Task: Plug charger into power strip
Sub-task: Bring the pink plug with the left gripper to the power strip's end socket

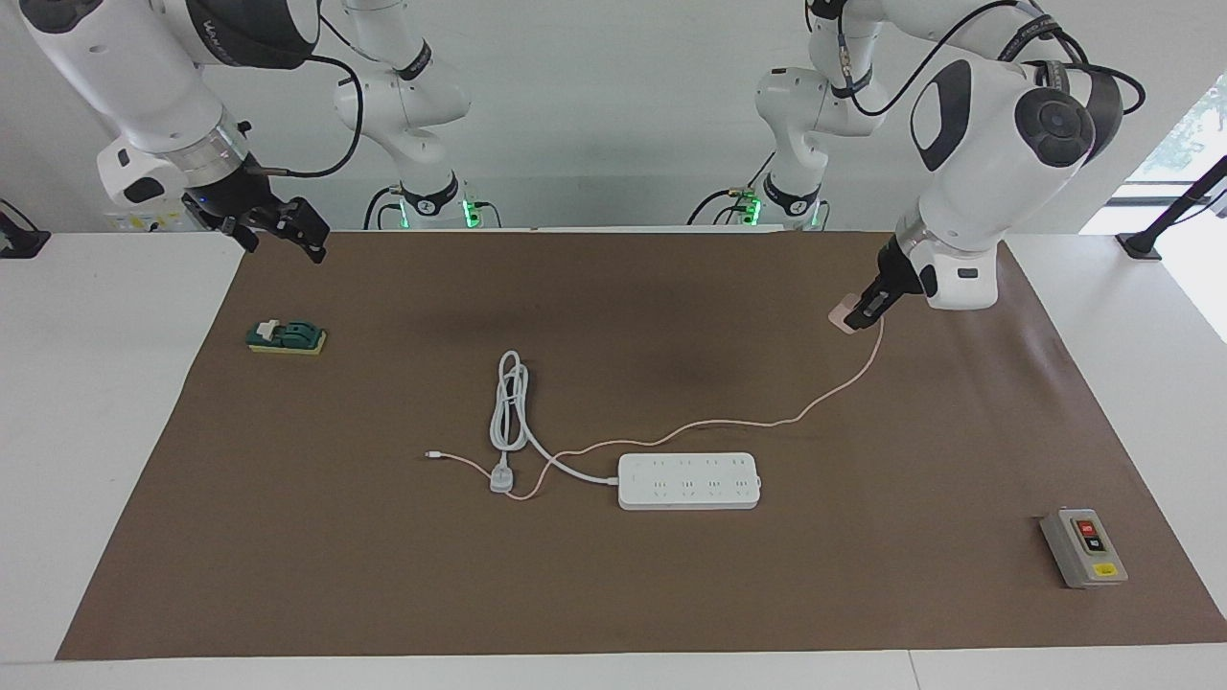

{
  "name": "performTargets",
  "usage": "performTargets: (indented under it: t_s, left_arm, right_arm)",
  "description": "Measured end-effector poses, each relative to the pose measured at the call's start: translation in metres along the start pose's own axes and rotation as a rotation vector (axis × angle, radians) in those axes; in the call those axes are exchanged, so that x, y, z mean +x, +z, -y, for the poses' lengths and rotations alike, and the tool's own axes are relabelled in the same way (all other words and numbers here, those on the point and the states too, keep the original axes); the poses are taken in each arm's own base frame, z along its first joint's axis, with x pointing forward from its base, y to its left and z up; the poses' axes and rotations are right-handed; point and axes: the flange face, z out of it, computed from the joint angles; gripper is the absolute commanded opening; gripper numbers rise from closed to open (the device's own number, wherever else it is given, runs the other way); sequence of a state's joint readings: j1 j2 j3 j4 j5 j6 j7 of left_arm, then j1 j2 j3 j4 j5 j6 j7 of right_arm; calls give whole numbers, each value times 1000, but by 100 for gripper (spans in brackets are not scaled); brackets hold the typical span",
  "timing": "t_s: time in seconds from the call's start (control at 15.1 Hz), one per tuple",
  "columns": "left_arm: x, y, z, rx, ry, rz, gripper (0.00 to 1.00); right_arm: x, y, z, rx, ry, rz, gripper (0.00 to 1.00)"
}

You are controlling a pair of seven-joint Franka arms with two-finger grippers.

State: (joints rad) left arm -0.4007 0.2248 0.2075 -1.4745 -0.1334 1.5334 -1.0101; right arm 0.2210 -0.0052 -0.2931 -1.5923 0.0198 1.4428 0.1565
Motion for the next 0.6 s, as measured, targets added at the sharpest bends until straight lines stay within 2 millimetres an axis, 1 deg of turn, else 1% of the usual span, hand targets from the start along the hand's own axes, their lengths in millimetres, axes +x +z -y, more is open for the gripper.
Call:
performTargets:
  t_s: [0.2,0.46,0.6]
  left_arm:
    - [-6,23,-24,-12,-168,-20,0]
    - [-20,50,-63,-79,-429,-60,0]
    - [-27,70,-81,-87,-511,-75,0]
  right_arm:
    - [0,0,2,0,-3,0,100]
    - [0,0,1,0,-2,1,100]
    - [0,0,-2,1,3,1,100]
